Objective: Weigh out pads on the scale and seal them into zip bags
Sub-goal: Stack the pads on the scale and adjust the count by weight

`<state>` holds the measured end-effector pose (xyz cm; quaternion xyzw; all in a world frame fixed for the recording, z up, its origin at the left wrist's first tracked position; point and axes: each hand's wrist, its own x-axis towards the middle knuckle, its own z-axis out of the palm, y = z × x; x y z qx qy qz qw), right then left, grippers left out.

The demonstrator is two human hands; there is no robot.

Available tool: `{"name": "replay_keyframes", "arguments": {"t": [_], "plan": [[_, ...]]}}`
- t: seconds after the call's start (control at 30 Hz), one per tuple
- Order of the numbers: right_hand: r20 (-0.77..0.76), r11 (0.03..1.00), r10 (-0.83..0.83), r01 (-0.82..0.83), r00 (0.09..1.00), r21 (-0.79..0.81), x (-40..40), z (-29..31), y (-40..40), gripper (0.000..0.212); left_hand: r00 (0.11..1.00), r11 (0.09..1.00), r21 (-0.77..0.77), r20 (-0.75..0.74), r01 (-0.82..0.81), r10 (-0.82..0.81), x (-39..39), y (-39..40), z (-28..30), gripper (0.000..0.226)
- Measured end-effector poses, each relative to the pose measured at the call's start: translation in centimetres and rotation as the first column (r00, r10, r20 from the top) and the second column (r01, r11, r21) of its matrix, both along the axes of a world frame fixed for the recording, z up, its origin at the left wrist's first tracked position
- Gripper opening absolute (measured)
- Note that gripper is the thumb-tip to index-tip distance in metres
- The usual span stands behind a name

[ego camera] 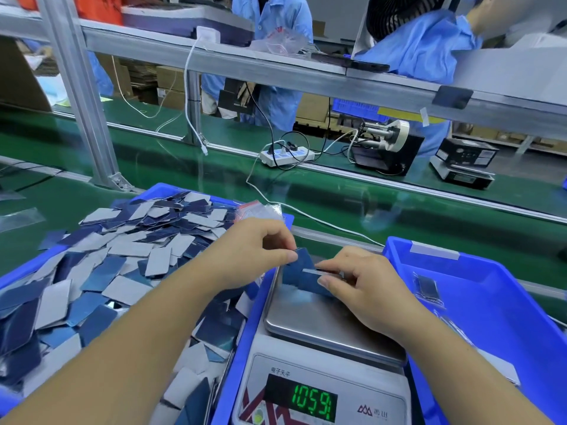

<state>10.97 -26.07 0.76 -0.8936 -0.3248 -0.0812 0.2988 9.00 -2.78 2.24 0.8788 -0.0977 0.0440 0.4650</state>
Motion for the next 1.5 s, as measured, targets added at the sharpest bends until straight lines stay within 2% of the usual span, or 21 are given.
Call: {"name": "replay_keyframes", "arguments": {"t": [0.13, 0.3, 0.53, 0.73, 0.87, 0.9, 0.97, 1.03, 1.13, 1.2, 1.3, 1.37, 1.5], "plan": [[0.019, 1.0, 0.023, -0.023, 1.0, -0.005, -0.1, -0.1, 0.1, 0.02, 0.988, 0.999, -0.041, -0.152, 0.009, -0.015, 0.0, 1.6, 0.4, 0.014], [0.044, 0.998, 0.049, -0.047, 0.998, -0.049, -0.5, 0.2, 0.3, 0.018, 0.969, 0.999, 0.024, -0.244, 0.044, -0.037, -0.2, 2.3, 0.3, 0.014], [0.007, 0.999, 0.031, -0.03, 1.0, -0.039, -0.7, 0.5, 0.2, 0.012, 0.981, 0.993, -0.036, -0.151, 0.114, -0.118, -0.5, 1.1, 0.2, 0.025], [0.044, 1.0, -0.003, 0.003, 0.999, 0.002, -0.5, 0.9, -0.8, 0.019, 0.994, 0.99, -0.096, -0.045, 0.099, -0.104, -0.3, -0.6, -0.8, 0.018], [0.014, 0.999, -0.026, 0.026, 1.0, -0.029, -0.1, 0.7, -1.0, 0.019, 0.999, 0.995, 0.096, 0.022, 0.021, -0.023, -0.1, -1.1, -1.2, 0.012], [-0.002, 0.998, -0.028, 0.028, 1.0, -0.048, 0.0, 0.5, -1.0, 0.019, 0.999, 0.991, 0.135, 0.035, 0.01, -0.015, -0.2, -1.1, -1.2, 0.017], [0.002, 0.997, -0.027, 0.027, 1.0, -0.071, 0.0, 0.3, -0.8, 0.02, 0.998, 0.984, 0.178, 0.048, 0.022, -0.031, -0.4, -1.0, -1.2, 0.044], [0.017, 0.997, -0.023, 0.024, 1.0, -0.073, -0.1, 0.3, -0.7, 0.02, 0.993, 0.969, 0.219, 0.007, 0.111, -0.116, -0.7, -0.9, -1.1, 0.072], [0.028, 0.997, -0.018, 0.02, 0.999, -0.079, -0.3, 0.4, -0.6, 0.02, 0.967, 0.889, 0.381, -0.131, 0.254, -0.22, -1.0, -1.4, -1.2, 0.089], [0.024, 0.995, -0.02, 0.022, 0.999, -0.098, -0.3, 0.5, -0.6, 0.021, 0.955, 0.828, 0.486, -0.225, 0.281, -0.192, -1.3, -1.5, -1.5, 0.093], [0.003, 0.992, -0.016, 0.016, 1.0, -0.127, -0.3, 0.4, -0.6, 0.025, 0.952, 0.805, 0.527, -0.27, 0.273, -0.146, -1.5, -1.6, -1.5, 0.092], [-0.012, 0.992, -0.033, 0.032, 0.999, -0.121, -0.4, 0.3, -0.4, 0.027, 0.954, 0.804, 0.533, -0.264, 0.265, -0.139, -1.6, -2.0, -1.6, 0.094], [-0.054, 0.993, -0.077, 0.072, 0.996, -0.092, -0.5, 0.3, 0.1, 0.031, 0.956, 0.78, 0.553, -0.179, 0.292, -0.23, -1.8, -3.4, -1.9, 0.094]]}}
